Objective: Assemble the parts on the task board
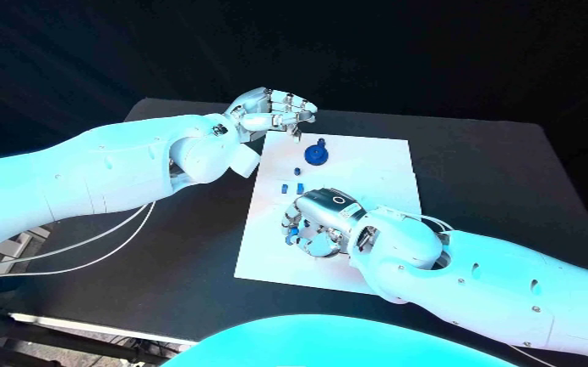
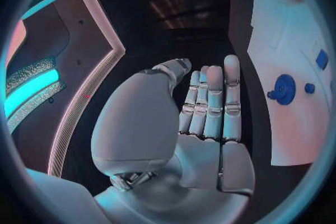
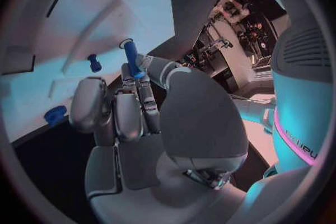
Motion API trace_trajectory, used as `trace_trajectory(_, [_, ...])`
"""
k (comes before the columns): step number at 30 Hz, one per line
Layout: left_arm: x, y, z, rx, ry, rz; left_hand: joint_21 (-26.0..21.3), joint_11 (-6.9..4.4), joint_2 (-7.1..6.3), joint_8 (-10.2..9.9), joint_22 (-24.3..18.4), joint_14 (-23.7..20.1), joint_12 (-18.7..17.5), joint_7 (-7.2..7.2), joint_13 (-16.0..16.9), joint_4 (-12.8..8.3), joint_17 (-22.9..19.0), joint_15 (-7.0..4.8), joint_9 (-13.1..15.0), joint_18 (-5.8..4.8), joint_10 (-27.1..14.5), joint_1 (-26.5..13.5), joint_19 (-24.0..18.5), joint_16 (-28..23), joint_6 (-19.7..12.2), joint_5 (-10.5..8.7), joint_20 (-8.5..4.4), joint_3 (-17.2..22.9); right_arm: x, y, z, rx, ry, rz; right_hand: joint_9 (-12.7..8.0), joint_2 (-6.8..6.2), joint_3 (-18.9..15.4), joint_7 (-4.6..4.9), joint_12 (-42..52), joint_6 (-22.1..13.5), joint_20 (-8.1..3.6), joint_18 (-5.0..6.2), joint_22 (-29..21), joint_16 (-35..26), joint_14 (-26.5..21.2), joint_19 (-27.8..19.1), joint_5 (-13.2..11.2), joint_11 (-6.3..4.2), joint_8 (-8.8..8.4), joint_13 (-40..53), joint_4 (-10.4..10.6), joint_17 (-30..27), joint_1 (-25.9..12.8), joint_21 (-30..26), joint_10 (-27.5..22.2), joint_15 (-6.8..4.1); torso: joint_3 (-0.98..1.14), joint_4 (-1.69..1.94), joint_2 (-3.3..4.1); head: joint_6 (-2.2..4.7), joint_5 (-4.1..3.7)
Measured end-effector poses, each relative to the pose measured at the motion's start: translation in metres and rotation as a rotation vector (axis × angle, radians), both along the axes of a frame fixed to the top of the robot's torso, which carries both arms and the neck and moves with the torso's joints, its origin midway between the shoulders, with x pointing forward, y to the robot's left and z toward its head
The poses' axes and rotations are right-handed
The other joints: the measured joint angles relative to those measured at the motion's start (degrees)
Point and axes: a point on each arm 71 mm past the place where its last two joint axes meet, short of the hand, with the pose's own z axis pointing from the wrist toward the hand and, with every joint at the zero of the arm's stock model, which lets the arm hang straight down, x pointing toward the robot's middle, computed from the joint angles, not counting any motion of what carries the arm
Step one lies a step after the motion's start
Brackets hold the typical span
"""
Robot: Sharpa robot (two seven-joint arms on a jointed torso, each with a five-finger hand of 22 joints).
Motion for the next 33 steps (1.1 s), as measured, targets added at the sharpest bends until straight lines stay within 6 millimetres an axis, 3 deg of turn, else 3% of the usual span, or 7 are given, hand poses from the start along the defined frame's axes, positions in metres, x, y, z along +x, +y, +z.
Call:
trace_trajectory(29, [-0.0004, 0.0014, 0.0003, 0.0, 0.001, 0.002, 0.0, 0.0, 0.22, 0.22, 0.0, 0.0, 0.0, 0.21, 0.0, 0.16, 0.05, 0.0, 0.01, 0.0, 0.0, 0.22, 0.0, 0.0, -0.21, 0.0, 0.0, -0.16, 0.0011, 0.0064, -0.0098, -0.031, -0.013, 0.0, 0.03, 0.0, 0.07, 0.03, 0.06, -0.03, 0.0, 0.0, 0.03, 0.0, 0.08, 0.0, 0.15, 0.12, 0.0, 0.02, -0.09, -0.22, 0.0, -1.0, 0.12, 0.09, -0.05, 0.0, -0.08, -0.3, 0.05])
trace_trajectory(31, [-0.0004, 0.0014, 0.0003, 0.0, 0.001, 0.001, 0.0, 0.0, 0.22, 0.22, 0.0, 0.0, 0.0, 0.21, 0.0, 0.16, 0.05, 0.0, 0.01, -0.01, 0.0, 0.22, 0.0, 0.0, -0.21, 0.0, 0.0, -0.16, 0.0007, 0.0068, -0.0098, -0.031, -0.013, 0.002, -0.07, -0.03, -0.11, 0.73, 0.0, -1.0, 0.02, 0.0, 0.03, 0.0, 0.07, -0.02, 1.34, 0.11, -0.75, 0.02, -0.23, -0.22, -0.03, -1.53, 0.1, 0.1, -0.05, 0.0, -0.09, -0.27, 0.04])
trace_trajectory(33, [-0.0005, 0.0013, 0.0003, 0.0, 0.001, 0.001, 0.0, 0.0, 0.22, 0.22, 0.0, 0.0, 0.0, 0.21, 0.0, 0.16, 0.05, 0.0, 0.01, 0.0, 0.0, 0.22, 0.0, 0.0, -0.21, 0.0, 0.0, -0.16, 0.0003, 0.0069, -0.0101, -0.032, -0.013, 0.004, -0.48, -1.01, -1.05, 1.27, -1.89, -2.95, 0.65, 0.01, 0.03, 0.0, -0.1, -0.65, 2.72, -0.57, -1.97, 1.16, 0.54, -0.34, -1.04, -2.8, -0.57, 0.77, -0.06, 0.0, -0.09, -0.26, 0.07])
